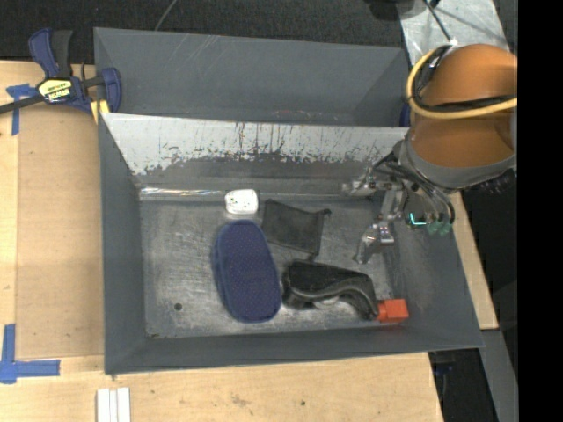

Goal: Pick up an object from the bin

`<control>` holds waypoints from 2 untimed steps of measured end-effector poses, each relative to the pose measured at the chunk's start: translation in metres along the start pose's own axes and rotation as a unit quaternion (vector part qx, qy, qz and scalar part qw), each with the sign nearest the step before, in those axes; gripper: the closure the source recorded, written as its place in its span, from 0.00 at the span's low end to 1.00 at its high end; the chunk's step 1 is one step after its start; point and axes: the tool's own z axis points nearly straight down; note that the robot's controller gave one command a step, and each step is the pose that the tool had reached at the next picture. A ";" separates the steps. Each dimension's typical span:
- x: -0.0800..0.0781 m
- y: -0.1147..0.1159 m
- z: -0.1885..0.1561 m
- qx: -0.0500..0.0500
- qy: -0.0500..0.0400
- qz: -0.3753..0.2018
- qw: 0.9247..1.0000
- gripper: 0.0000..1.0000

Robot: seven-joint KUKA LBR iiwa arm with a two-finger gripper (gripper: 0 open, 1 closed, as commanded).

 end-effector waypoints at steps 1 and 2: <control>-0.035 0.060 0.113 0.000 -0.009 -0.066 0.998 0.00; -0.031 0.061 0.119 0.000 -0.004 -0.067 0.998 1.00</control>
Offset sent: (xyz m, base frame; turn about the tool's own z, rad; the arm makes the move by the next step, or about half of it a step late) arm 0.0323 0.0664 -0.1307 -0.1369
